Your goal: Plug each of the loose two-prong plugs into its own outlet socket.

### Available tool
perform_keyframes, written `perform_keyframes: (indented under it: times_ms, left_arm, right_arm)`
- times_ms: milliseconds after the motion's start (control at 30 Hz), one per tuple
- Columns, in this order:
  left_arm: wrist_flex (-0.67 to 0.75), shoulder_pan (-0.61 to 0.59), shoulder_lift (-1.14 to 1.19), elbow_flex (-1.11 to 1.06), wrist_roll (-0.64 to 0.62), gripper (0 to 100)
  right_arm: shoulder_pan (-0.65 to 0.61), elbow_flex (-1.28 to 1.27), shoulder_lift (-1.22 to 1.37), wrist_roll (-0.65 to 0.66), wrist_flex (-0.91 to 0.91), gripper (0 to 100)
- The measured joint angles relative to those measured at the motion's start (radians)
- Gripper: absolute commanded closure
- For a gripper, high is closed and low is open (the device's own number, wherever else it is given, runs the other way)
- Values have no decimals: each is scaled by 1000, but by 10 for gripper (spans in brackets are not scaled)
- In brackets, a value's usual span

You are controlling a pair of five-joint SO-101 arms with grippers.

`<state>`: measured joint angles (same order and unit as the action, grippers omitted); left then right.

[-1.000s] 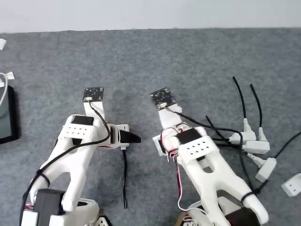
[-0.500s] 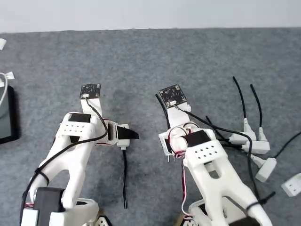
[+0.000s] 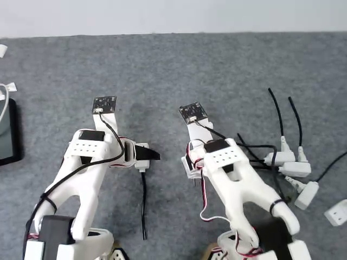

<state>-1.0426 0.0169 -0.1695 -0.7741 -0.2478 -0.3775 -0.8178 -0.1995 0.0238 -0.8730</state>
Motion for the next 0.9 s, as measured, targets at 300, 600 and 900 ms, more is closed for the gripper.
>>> perform_keyframes:
  times_ms: [300, 600, 900]
  left_arm:
    - [9, 0, 26, 0, 0, 505]
    - [9, 0, 32, 0, 0, 505]
    - [9, 0, 32, 0, 6, 505]
  right_arm:
    - [0, 11, 12, 0, 0, 990]
    - [-3, -3, -95, -54, 15, 875]
    - [-3, -21, -86, -80, 64, 928]
